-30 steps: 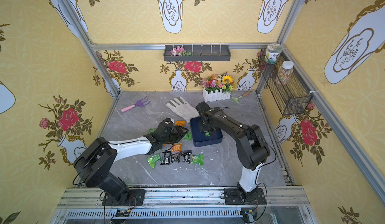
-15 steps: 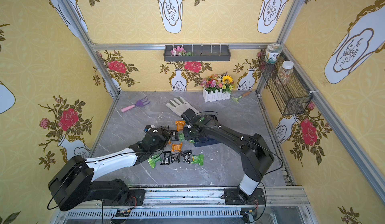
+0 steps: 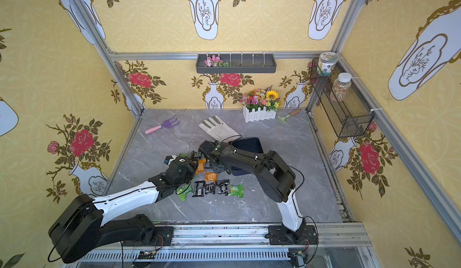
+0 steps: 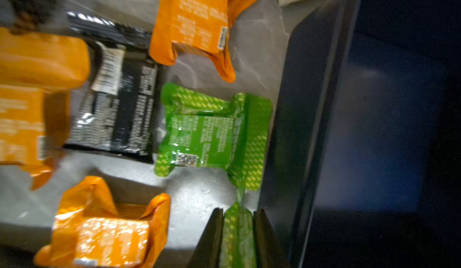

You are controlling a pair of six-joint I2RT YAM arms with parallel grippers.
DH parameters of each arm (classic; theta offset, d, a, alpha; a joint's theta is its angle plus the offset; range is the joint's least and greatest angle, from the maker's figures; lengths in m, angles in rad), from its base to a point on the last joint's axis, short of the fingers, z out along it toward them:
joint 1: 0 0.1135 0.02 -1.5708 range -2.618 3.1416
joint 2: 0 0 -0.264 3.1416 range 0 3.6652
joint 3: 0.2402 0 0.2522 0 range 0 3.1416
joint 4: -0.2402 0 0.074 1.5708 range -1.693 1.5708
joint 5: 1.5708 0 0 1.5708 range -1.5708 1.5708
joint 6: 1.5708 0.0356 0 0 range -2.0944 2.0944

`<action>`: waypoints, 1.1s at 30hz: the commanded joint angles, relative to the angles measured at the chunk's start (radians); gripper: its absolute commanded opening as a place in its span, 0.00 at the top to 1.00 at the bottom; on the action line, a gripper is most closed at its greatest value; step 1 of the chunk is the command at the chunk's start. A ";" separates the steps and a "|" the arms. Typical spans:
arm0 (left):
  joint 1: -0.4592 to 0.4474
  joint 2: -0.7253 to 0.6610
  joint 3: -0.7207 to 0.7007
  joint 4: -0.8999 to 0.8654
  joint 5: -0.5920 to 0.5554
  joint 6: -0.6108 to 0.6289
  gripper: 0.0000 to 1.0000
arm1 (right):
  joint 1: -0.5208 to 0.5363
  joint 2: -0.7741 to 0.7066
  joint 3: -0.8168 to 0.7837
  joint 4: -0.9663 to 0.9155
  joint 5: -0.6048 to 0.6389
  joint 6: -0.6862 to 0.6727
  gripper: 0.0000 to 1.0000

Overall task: Take the cookies out of the storage box
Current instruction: Place the cookie at the center of the board, then adjust the storage box at the center of the board.

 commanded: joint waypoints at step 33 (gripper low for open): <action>-0.066 0.505 0.533 -0.122 0.330 0.446 0.42 | -0.518 -0.733 -0.516 0.228 -0.298 0.113 0.46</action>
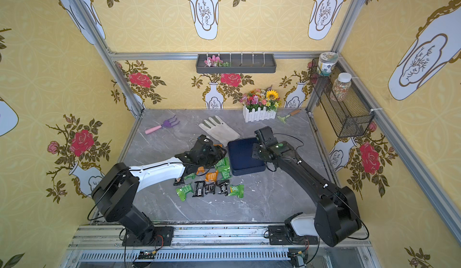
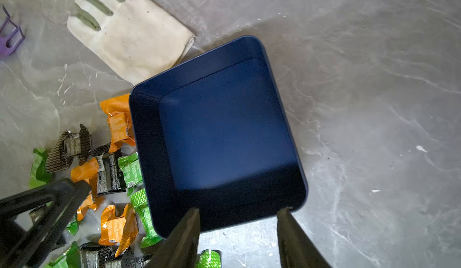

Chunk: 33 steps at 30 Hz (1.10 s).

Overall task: Take the cookies out of the storage box
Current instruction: Adjust the storage box at the center of the board.

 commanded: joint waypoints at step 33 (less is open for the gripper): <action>-0.070 0.437 0.488 -0.191 -0.188 0.155 0.84 | -0.069 -0.070 -0.082 0.019 -0.048 0.015 0.46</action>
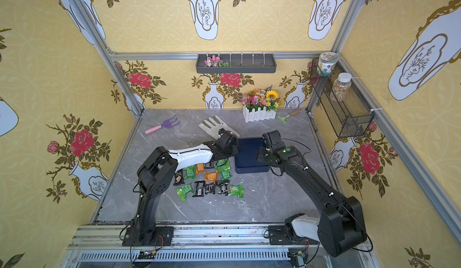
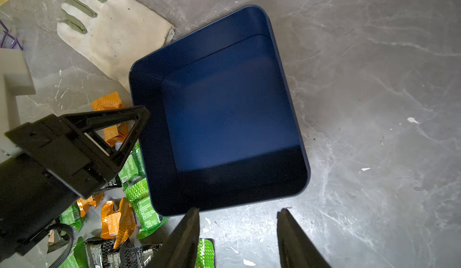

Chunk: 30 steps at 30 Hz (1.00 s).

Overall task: Take the cookies out of the storage box
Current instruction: Adjust the storage box at the center of the board.

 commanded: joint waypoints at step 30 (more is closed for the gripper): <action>-0.132 0.039 0.120 -0.118 -0.345 0.213 1.00 | -0.020 -0.100 -0.027 0.003 0.020 0.025 0.46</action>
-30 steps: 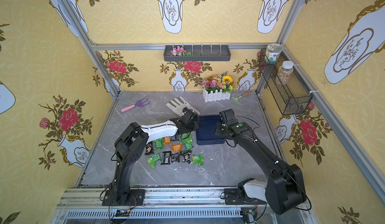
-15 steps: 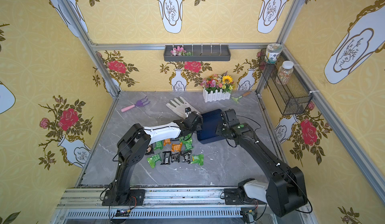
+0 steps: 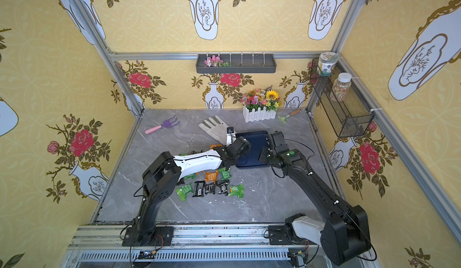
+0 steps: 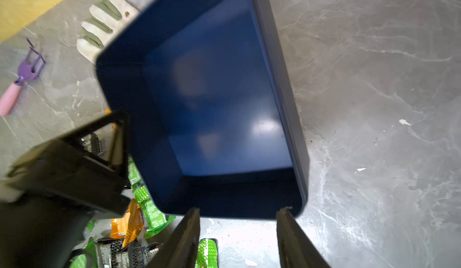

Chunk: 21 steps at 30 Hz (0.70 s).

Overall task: Take the cookies out of the storage box
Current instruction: Adjust the storage box at the center of the board.

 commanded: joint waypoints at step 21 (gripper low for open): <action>0.032 0.022 0.119 -0.135 0.267 0.025 0.56 | -0.017 -0.080 0.007 -0.056 0.054 0.007 0.46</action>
